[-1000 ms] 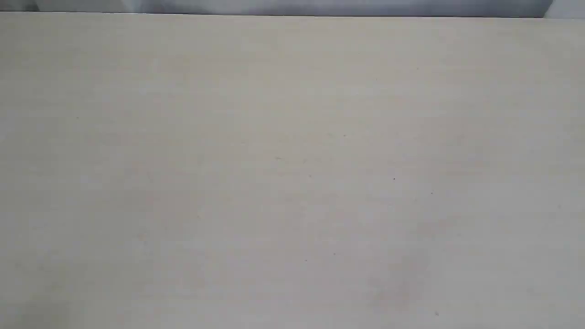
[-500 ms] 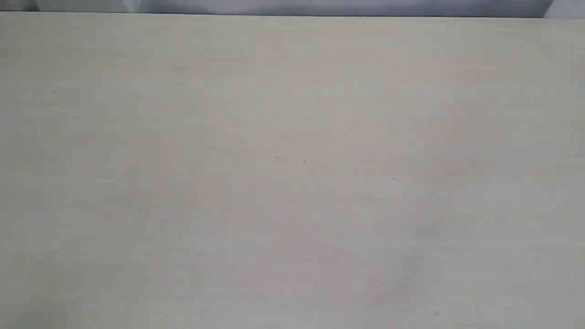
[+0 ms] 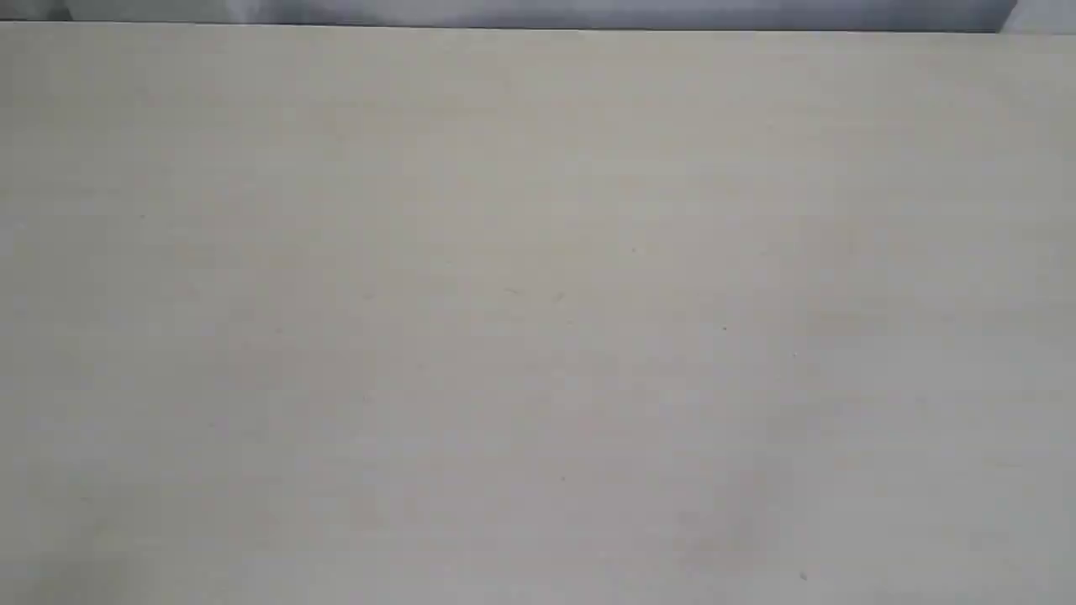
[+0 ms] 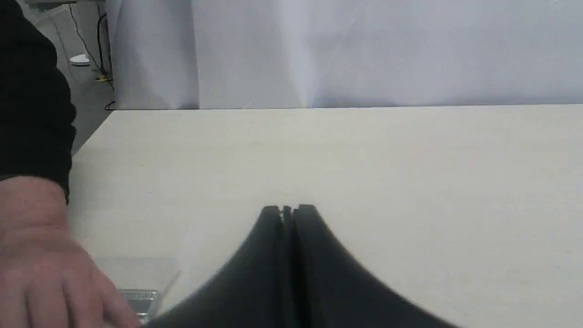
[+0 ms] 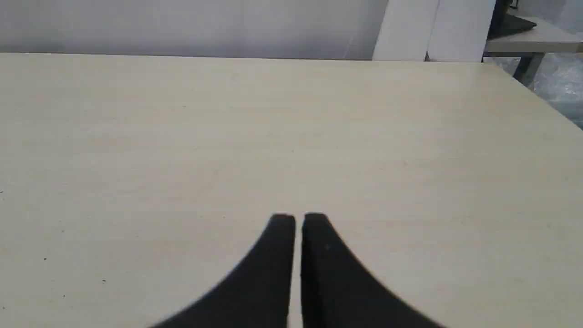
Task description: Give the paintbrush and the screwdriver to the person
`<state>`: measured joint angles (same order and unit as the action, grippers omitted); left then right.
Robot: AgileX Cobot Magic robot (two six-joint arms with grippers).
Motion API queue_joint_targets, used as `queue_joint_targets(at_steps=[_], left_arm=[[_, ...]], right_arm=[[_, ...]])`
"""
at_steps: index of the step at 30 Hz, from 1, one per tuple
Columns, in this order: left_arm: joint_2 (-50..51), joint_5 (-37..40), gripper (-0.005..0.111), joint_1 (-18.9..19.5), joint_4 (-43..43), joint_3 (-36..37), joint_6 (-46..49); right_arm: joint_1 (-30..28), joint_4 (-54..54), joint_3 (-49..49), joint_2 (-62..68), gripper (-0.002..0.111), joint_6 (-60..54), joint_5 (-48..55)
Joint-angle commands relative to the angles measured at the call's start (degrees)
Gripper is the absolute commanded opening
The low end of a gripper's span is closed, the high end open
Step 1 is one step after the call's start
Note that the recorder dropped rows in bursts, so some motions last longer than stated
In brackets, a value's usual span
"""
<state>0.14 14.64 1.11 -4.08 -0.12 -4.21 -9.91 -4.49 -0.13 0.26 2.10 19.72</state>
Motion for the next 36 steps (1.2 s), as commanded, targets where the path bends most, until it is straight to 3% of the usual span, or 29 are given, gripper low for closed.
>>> queue_joint_targets(at_steps=[1, 10, 36], left_arm=[[-0.1, -0.3, 0.000, -0.5, 0.2, 0.1, -0.1], [-0.1, -0.3, 0.000, -0.5, 0.2, 0.1, -0.1], [-0.1, -0.4, 0.000, -0.5, 0.1, 0.1, -0.1]], right_arm=[[0.8, 1.0, 0.1, -0.3, 0.004, -0.1, 0.3], [6.5, 1.0, 0.1, -0.3, 0.004, -1.1, 0.3], [6.6, 1.0, 0.1, -0.3, 0.004, -1.2, 0.3]])
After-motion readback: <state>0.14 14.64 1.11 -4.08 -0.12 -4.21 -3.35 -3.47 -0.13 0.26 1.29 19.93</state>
